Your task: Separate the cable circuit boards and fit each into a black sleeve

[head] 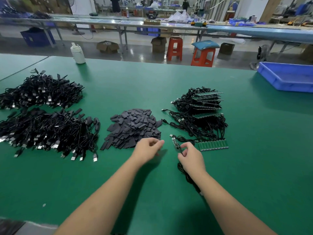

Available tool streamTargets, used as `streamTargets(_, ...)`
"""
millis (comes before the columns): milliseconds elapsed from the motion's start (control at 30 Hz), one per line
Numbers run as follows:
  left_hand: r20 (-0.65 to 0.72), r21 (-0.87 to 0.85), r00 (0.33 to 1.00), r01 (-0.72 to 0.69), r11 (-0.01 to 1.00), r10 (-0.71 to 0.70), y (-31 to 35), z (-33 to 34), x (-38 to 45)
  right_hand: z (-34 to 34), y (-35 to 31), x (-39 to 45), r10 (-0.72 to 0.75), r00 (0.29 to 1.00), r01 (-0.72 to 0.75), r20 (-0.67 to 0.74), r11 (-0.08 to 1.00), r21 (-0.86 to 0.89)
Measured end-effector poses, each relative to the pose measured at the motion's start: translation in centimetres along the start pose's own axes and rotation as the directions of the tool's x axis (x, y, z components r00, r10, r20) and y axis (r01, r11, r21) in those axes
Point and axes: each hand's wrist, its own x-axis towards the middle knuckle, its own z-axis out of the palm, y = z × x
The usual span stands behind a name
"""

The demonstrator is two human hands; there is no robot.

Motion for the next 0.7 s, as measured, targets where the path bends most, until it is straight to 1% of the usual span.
streamTargets(67, -0.007, -0.143, 0.999, 0.042, 0.989, -0.043, 1.2, 2.1, -0.2, 0.1, -0.6, -0.7, -0.073, 0.997, 0.072, -0.016, 0.996, -0.051)
streamTargets(133, -0.028, -0.227, 0.996, 0.071, 0.971, -0.079, 2.0, 3.3, -0.4, 0.2, -0.9, -1.2, -0.128, 0.992, 0.127, 0.002, 0.987, -0.097)
streamTargets(167, -0.034, -0.253, 0.996, 0.076, 0.964, -0.087, 2.2, 3.6, -0.4, 0.1, -1.0, -1.3, -0.148, 0.989, 0.147, 0.003, 0.984, -0.096)
streamTargets(233, -0.029, -0.278, 0.996, 0.068, 0.958, -0.079, 2.5, 3.5, -0.6, -0.5, -0.8, -1.5, -0.187, 0.981, 0.186, -0.041, 0.982, -0.031)
streamTargets(300, 0.0, -0.286, 1.0, 0.019, 0.958, -0.02, 2.8, 3.0, -0.9, -1.3, -0.7, -1.3, -0.187, 0.978, 0.194, -0.097, 0.978, 0.073)
streamTargets(400, 0.053, -0.26, 0.994, -0.077, 0.963, 0.094, 3.3, 2.5, -1.4, -2.4, -1.2, -0.8, -0.149, 0.988, 0.156, -0.051, 0.965, 0.209)
streamTargets(467, 0.036, -0.241, 0.99, -0.122, 0.963, 0.134, 3.6, 2.4, -1.5, -2.8, -1.8, -0.7, -0.182, 0.982, 0.186, -0.042, 0.955, 0.229)
streamTargets(600, -0.05, -0.187, 0.983, -0.183, 0.965, 0.177, 4.1, 2.2, -1.6, -3.4, -2.6, -1.0, -0.247, 0.966, 0.257, -0.072, 0.94, 0.225)
streamTargets(700, -0.094, -0.156, 0.979, -0.196, 0.968, 0.183, 4.5, 2.2, -1.6, -3.6, -3.2, -1.2, -0.261, 0.963, 0.269, -0.064, 0.934, 0.237)
